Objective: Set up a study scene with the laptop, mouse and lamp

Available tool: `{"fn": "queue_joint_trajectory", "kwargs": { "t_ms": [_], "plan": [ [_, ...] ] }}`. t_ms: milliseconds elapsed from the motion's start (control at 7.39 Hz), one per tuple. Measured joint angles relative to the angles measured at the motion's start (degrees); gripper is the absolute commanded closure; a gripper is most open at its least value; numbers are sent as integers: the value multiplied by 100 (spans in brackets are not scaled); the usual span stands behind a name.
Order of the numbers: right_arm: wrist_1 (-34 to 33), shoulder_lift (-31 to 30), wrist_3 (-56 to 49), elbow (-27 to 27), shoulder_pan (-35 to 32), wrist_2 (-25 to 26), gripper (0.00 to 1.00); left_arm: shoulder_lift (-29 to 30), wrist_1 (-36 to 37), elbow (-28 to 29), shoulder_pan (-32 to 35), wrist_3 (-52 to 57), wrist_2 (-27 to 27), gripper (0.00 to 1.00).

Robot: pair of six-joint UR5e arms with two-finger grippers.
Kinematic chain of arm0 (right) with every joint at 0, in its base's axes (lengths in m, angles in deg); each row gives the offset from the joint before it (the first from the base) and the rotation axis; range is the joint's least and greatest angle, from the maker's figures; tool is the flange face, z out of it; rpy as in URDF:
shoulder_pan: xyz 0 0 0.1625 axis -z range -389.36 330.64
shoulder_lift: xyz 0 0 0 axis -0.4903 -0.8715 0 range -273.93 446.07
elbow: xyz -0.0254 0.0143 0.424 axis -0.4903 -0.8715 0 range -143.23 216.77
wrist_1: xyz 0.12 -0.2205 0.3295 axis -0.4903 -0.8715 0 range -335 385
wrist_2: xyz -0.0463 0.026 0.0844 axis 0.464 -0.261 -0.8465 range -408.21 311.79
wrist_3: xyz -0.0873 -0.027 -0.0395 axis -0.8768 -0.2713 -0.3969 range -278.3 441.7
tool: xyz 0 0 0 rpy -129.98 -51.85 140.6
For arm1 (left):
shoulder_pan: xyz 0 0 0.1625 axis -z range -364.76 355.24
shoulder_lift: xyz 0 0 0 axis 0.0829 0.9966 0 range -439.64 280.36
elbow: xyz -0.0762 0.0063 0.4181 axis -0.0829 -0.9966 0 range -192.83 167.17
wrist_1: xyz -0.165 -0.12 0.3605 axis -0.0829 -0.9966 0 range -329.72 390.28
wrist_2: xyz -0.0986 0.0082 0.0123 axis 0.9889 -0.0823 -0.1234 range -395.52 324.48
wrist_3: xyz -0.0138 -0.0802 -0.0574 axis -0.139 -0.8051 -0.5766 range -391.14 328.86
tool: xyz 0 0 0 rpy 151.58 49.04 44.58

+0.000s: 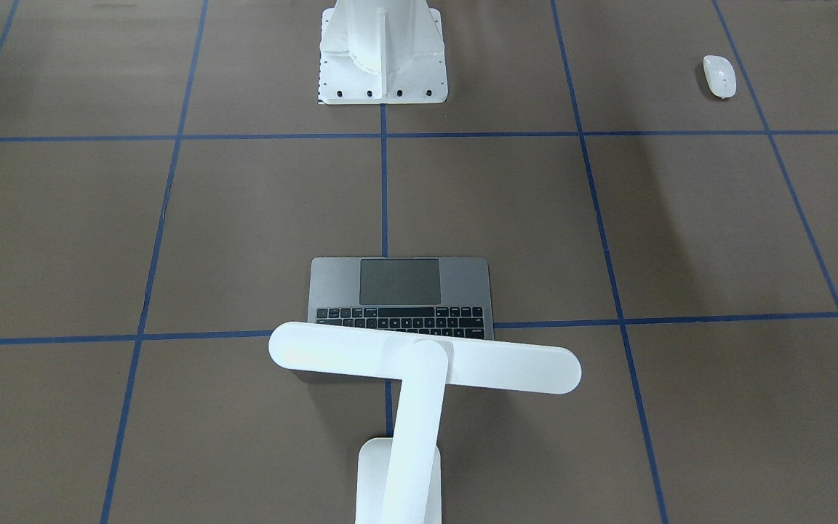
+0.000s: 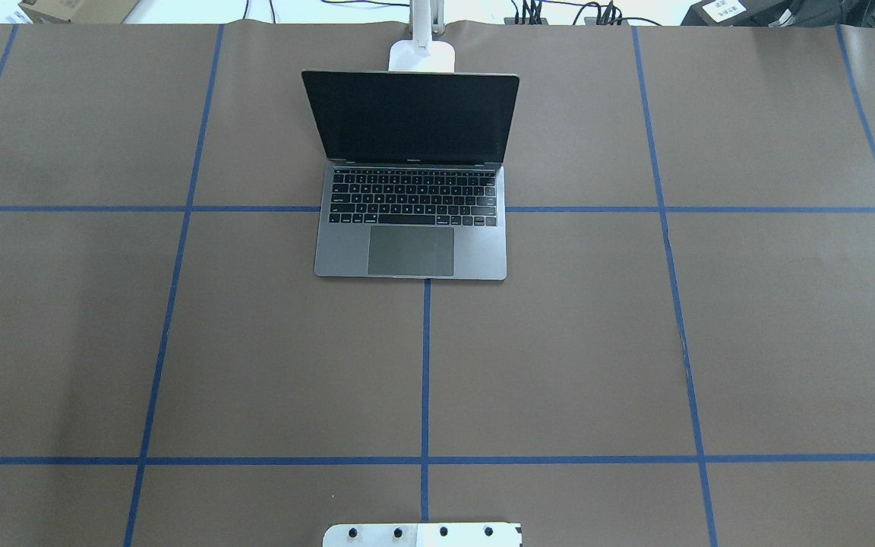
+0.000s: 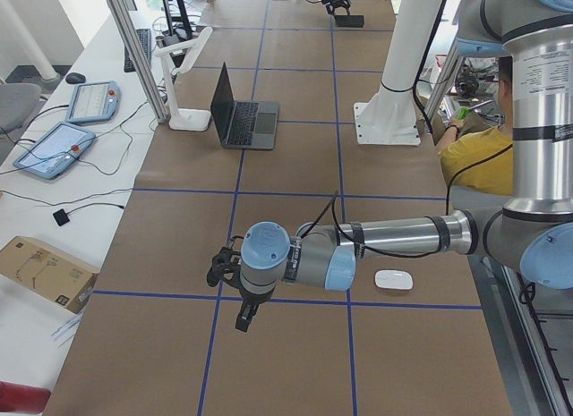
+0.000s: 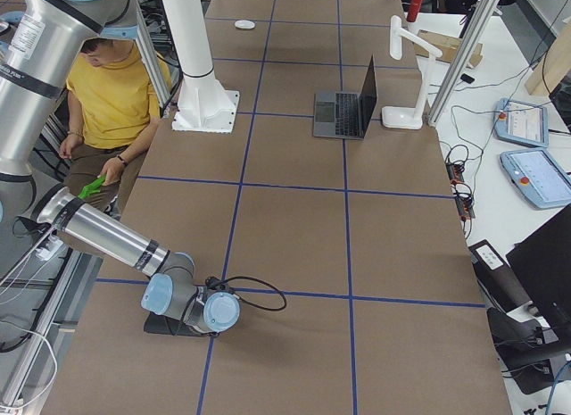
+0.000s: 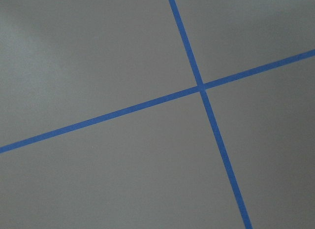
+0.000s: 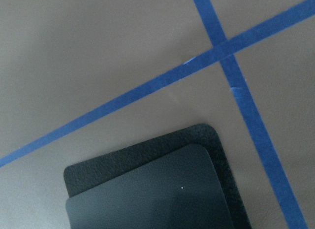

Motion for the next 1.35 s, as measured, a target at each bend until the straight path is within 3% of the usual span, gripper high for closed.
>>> {"fn": "queue_joint_trajectory", "kwargs": {
  "t_ms": [271,541,1353],
  "plan": [
    [43,14,2,-31,24,14,63,-53,-64,-6,0,0,0,0],
    [61,15,3,-37,31,46,86,-69,-75,-9,0,0,0,0],
    [183,2,3,-17,20,91,100,-81,-85,0,9,0,165,0]
  ]
}}
